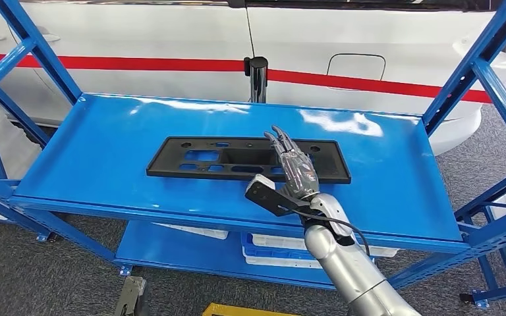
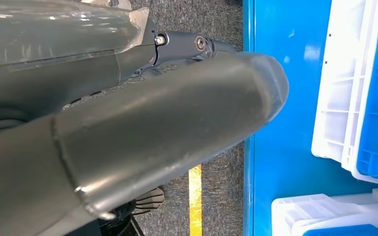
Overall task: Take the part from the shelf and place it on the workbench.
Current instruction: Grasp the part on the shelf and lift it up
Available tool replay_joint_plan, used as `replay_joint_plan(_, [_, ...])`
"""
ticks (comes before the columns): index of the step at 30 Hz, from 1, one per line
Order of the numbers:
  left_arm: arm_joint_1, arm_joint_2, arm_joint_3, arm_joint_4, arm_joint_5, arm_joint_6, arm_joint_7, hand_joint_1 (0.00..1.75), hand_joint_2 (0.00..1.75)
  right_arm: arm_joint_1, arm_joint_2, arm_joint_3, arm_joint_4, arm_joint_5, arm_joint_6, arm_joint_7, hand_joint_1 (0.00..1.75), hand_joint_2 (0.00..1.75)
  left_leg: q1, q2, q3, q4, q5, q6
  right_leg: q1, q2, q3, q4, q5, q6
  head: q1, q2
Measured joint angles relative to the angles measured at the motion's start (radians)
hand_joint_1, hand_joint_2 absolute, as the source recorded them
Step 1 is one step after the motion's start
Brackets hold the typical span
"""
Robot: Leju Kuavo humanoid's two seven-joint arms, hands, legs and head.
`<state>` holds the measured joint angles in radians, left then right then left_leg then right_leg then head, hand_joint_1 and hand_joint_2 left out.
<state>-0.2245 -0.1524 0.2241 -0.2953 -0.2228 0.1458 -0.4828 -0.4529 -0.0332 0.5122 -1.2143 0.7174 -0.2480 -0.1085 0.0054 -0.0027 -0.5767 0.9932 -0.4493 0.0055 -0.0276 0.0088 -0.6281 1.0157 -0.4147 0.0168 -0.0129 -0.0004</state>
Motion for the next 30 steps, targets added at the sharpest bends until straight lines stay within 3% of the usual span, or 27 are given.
replay_joint_plan(9, [0.000,0.000,0.000,0.000,0.000,-0.002,-0.002,0.00,0.00,0.000,0.000,0.004,0.024,0.027,-0.006,-0.006,0.00,1.75,0.000,0.000,0.000,0.000,0.000,0.000,0.000,0.000,0.000,0.000,0.000,0.000,0.000,0.000])
replay_joint_plan(12, [0.000,0.000,0.000,0.000,0.000,-0.004,-0.002,0.00,0.00,-0.001,0.000,0.006,0.031,0.045,-0.022,0.000,0.19,1.75,0.000,0.000,0.000,0.000,0.000,0.000,0.000,0.000,0.000,0.000,0.000,0.000,0.000,0.000])
replay_joint_plan(14, [0.000,0.000,0.000,0.000,0.000,-0.006,-0.002,0.00,0.00,-0.004,0.000,0.008,0.037,0.061,-0.039,0.005,0.16,1.75,0.000,0.000,0.000,0.000,0.000,0.000,0.000,0.000,0.000,0.000,0.000,0.000,0.000,0.000])
replay_joint_plan(16, [0.000,0.000,0.000,0.000,0.000,-0.007,-0.002,0.00,0.00,-0.007,0.000,0.008,0.043,0.077,-0.055,0.009,0.45,1.75,0.000,0.000,0.000,0.000,0.000,0.000,0.000,0.000,0.000,0.000,0.000,0.000,0.000,0.000])
replay_joint_plan(18, [0.000,0.000,0.000,0.000,0.000,-0.007,-0.002,0.00,0.00,-0.008,0.000,0.009,0.049,0.092,-0.068,0.013,0.85,1.75,0.000,0.000,0.000,0.000,0.000,0.000,0.000,0.000,0.000,0.000,0.000,0.000,0.000,0.000])
replay_joint_plan(19, [0.000,0.000,0.000,0.000,-0.001,-0.007,-0.002,0.00,0.00,-0.008,0.000,0.009,0.051,0.101,-0.075,0.015,0.87,1.75,0.000,0.000,0.001,0.000,0.000,0.000,0.000,0.000,0.000,0.000,0.000,0.000,0.000,0.000])
replay_joint_plan(23, [0.000,0.000,0.000,0.000,-0.002,-0.009,-0.002,0.00,0.00,-0.008,-0.001,0.010,0.058,0.126,-0.095,0.022,0.87,1.75,0.000,0.000,0.000,0.000,0.000,0.000,0.000,0.000,0.000,0.000,0.000,0.000,0.000,0.000])
replay_joint_plan(26, [-0.001,0.000,0.000,0.000,-0.003,-0.010,-0.002,0.00,0.00,-0.007,-0.001,0.010,0.060,0.127,-0.095,0.023,0.56,1.75,0.000,0.000,0.000,0.000,0.000,0.000,0.000,0.000,0.000,0.000,0.000,0.000,0.000,0.000])
replay_joint_plan(27, [-0.001,0.000,0.000,0.000,-0.003,-0.010,-0.002,0.00,0.00,-0.007,-0.001,0.010,0.061,0.128,-0.096,0.023,0.59,1.75,0.000,0.000,0.001,0.000,0.000,0.000,0.000,0.000,0.000,0.000,0.000,0.000,0.000,0.000])
replay_joint_plan(30, [-0.002,0.000,0.000,0.000,-0.006,-0.012,-0.002,0.00,0.00,-0.006,-0.002,0.010,0.061,0.157,-0.118,0.028,1.24,1.75,0.000,0.000,0.001,0.000,0.000,0.000,0.000,0.000,0.000,0.000,0.000,0.000,0.000,0.000])
